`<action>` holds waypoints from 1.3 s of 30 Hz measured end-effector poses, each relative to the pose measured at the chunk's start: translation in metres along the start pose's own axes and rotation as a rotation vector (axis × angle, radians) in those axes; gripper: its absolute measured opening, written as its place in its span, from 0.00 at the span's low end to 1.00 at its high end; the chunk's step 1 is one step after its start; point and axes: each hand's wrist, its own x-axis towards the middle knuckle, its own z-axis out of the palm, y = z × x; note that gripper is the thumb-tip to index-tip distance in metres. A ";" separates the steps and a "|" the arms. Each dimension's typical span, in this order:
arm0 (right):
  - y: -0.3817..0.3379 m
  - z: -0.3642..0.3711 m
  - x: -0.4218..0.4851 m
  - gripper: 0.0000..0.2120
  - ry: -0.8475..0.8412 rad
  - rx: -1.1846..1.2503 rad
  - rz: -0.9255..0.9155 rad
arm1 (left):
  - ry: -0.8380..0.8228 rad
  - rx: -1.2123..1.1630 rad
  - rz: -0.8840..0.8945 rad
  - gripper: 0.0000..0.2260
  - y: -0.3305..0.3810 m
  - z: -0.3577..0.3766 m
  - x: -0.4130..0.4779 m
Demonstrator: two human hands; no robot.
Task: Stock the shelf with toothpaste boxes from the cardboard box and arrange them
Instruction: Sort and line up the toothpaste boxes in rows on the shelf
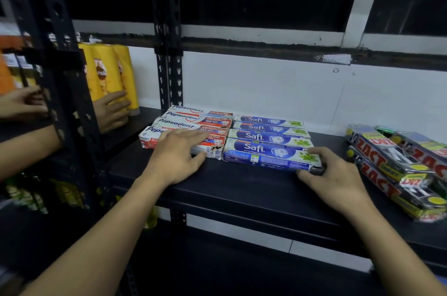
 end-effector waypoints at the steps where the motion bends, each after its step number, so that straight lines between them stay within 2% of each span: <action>1: 0.000 0.000 0.000 0.26 0.000 0.004 0.009 | -0.003 0.005 0.001 0.24 0.000 0.000 0.001; 17: -0.001 -0.001 0.001 0.26 0.034 -0.003 0.032 | 0.038 -0.028 0.003 0.25 0.002 -0.003 -0.002; 23: 0.003 -0.001 0.000 0.28 0.027 0.058 0.028 | 0.035 -0.021 0.007 0.30 0.005 -0.005 -0.003; 27: 0.002 -0.002 -0.001 0.28 0.026 0.116 0.018 | 0.054 -0.025 0.011 0.29 0.008 -0.007 -0.004; 33: 0.002 -0.013 -0.015 0.29 -0.019 0.157 0.007 | 0.054 0.169 0.123 0.26 0.021 -0.011 -0.004; 36: 0.003 -0.032 -0.033 0.26 0.008 0.009 -0.079 | 0.099 0.154 0.158 0.23 0.041 -0.011 -0.002; 39: 0.007 -0.063 -0.050 0.11 0.136 0.009 -0.158 | 0.149 0.081 0.244 0.21 0.083 -0.004 0.004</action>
